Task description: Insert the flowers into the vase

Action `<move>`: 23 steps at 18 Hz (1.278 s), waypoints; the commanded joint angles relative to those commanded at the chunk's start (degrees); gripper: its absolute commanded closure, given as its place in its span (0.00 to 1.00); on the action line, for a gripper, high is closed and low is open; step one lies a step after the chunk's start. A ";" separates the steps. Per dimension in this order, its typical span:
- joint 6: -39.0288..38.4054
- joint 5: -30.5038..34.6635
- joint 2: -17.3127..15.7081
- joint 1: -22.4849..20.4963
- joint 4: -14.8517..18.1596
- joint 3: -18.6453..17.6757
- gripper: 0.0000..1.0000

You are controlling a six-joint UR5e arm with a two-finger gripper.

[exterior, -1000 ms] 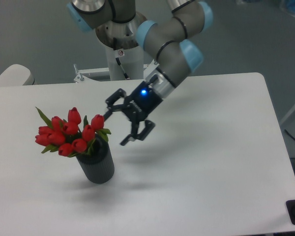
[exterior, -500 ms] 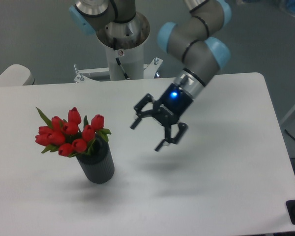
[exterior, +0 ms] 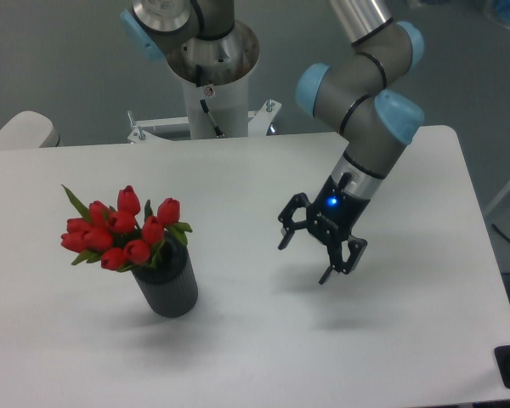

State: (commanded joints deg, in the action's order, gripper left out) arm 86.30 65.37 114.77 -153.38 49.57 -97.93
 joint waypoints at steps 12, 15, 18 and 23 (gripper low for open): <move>4.84 19.27 7.13 5.37 1.75 10.21 0.00; 4.84 19.36 7.30 5.37 3.86 11.61 0.00; 5.36 20.76 7.83 5.28 5.36 12.23 0.00; 8.44 20.77 8.18 4.75 5.36 12.50 0.00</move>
State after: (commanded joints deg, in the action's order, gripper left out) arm 94.75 86.13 122.96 -148.62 54.93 -85.43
